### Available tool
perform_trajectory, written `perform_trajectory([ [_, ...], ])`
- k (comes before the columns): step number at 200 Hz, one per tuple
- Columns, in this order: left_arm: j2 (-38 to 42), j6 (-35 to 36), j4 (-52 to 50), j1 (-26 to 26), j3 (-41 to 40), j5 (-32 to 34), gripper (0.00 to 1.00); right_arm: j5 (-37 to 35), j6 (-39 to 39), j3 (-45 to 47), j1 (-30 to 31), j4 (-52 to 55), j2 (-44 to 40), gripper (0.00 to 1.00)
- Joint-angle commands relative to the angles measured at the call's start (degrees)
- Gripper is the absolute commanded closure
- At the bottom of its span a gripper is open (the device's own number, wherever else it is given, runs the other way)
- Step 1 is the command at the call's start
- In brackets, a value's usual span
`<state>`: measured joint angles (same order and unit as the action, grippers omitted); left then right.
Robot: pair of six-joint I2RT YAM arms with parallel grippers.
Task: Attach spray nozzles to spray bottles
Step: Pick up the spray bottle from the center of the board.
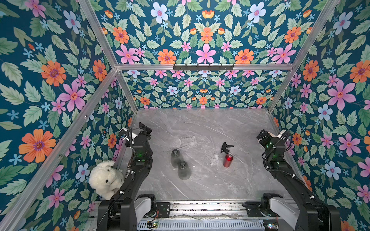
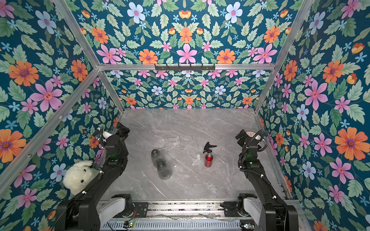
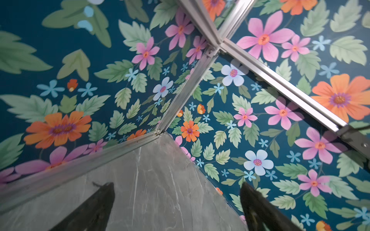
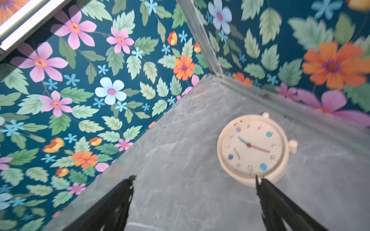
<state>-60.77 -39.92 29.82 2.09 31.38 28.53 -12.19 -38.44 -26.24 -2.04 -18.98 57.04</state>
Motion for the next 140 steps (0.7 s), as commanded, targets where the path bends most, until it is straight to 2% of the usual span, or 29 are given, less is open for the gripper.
perform_trajectory([
  [1,1.4,-8.2,-9.9,-0.2,1.6,-3.1,0.00,10.9,-3.6,-0.3,0.8,0.1,-1.8,0.03],
  [10,2.7,-8.0,-8.0,-0.2,0.9,-6.7,0.00,11.1,-0.3,-2.9,3.9,4.2,-2.9,0.03],
  [23,4.7,-2.9,-4.0,0.0,0.3,-15.0,0.00,9.0,7.2,-7.6,12.1,9.6,-3.5,0.03],
  [49,4.6,-2.5,-19.1,1.0,8.0,-17.2,0.00,6.0,21.2,-14.5,32.5,14.1,-1.1,0.01],
  [68,2.3,0.0,-33.7,1.2,16.0,-19.3,0.00,5.5,23.4,-22.4,43.2,22.4,6.4,0.01],
  [85,3.0,0.1,-37.7,1.9,16.6,-20.1,0.00,5.3,25.1,-28.8,51.3,26.5,14.3,0.01],
  [104,7.2,1.8,-34.8,2.1,12.5,-23.4,0.00,5.3,27.3,-33.0,58.0,25.9,20.4,0.01],
  [124,10.2,1.3,-34.2,2.3,9.8,-24.7,0.00,11.2,25.7,-36.7,59.7,26.0,25.4,0.01],
  [140,11.6,1.0,-34.4,2.6,8.6,-25.8,0.00,12.2,25.5,-39.7,61.9,27.2,28.8,0.01],
])
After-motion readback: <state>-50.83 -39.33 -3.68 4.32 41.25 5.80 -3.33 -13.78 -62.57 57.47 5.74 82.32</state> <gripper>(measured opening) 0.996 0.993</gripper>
